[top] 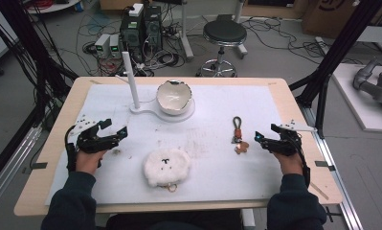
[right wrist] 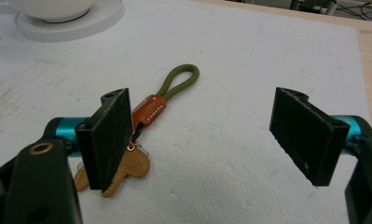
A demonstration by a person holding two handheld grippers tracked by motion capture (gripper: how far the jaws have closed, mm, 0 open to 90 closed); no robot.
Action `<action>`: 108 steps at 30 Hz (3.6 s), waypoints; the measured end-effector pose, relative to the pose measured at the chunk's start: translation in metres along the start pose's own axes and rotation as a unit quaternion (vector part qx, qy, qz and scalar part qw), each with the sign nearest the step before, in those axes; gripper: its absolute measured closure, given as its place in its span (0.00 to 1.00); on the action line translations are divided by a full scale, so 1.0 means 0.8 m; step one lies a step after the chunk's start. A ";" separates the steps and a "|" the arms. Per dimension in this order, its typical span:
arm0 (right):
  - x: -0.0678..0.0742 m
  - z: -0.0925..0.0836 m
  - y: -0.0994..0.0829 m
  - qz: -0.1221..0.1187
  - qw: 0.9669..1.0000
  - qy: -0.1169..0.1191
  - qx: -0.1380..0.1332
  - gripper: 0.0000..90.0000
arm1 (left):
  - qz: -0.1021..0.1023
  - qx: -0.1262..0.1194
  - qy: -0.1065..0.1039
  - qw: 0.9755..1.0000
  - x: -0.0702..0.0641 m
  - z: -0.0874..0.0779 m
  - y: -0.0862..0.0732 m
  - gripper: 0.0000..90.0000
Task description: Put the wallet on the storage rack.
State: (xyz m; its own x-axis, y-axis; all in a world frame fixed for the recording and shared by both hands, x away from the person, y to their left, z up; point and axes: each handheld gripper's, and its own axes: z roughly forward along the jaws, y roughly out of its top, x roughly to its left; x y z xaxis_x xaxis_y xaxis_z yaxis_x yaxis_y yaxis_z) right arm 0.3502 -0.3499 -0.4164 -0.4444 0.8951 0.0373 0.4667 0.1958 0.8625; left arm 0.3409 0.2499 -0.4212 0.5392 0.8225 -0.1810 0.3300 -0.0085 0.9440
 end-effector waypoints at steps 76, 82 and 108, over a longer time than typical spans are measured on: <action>0.151 0.117 0.077 -0.053 0.945 0.323 0.003 0.63 | 0.061 0.006 -0.211 0.976 -0.110 0.117 0.071 0.90; 0.150 0.105 0.086 -0.102 0.958 0.267 -0.020 0.86 | 0.033 0.033 -0.128 0.991 -0.094 0.105 0.073 0.62; 0.154 0.099 0.150 -0.092 0.961 0.239 -0.105 0.87 | -0.041 0.007 -0.085 0.996 -0.020 0.019 0.011 0.36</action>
State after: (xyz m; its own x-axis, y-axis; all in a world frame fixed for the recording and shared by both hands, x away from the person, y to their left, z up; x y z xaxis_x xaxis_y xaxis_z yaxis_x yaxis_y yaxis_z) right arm 0.4122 -0.1842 -0.3485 -0.8280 0.5576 0.0595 0.2053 0.2026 0.9575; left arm 0.3474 0.2281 -0.4140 0.6331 0.7125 -0.3026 0.3879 0.0464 0.9206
